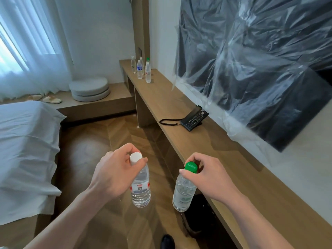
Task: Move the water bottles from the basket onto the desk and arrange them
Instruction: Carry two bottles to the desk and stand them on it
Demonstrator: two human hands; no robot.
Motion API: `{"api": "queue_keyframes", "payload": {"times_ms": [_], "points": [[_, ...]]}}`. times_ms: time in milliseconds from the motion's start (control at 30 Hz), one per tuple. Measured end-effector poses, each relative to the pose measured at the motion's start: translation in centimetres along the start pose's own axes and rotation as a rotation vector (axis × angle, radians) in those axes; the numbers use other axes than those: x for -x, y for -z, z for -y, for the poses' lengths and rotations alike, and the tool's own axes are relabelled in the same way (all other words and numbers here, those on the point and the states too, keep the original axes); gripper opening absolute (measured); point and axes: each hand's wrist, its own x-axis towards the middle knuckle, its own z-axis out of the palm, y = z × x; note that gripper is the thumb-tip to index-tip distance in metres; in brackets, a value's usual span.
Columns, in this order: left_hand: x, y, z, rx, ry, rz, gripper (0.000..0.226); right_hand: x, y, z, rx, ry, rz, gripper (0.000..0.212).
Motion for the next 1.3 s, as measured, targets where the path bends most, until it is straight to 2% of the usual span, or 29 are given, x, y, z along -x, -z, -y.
{"api": "queue_keyframes", "payload": {"times_ms": [167,300,533,900,1300], "points": [[-8.7,-1.1,-0.5,-0.053,0.028,-0.078,0.021,-9.7,-0.3,-0.7,0.014,0.019,0.040,0.028],[-14.1,-1.0,-0.7,-0.007,0.067,-0.104,0.018,-17.2,0.2,-0.2,0.032,0.074,0.063,0.028],[-23.7,0.3,0.8,-0.004,0.123,-0.160,0.020,-27.2,-0.6,0.9,0.031,0.113,0.099,0.024],[-40.4,2.7,7.6,0.043,0.072,-0.085,0.020,-43.2,-6.2,4.0,0.041,0.073,0.137,0.029],[-60.3,4.8,13.3,-0.040,0.015,0.013,0.021,-59.6,-10.2,7.2,-0.011,0.009,0.063,0.027]]}}
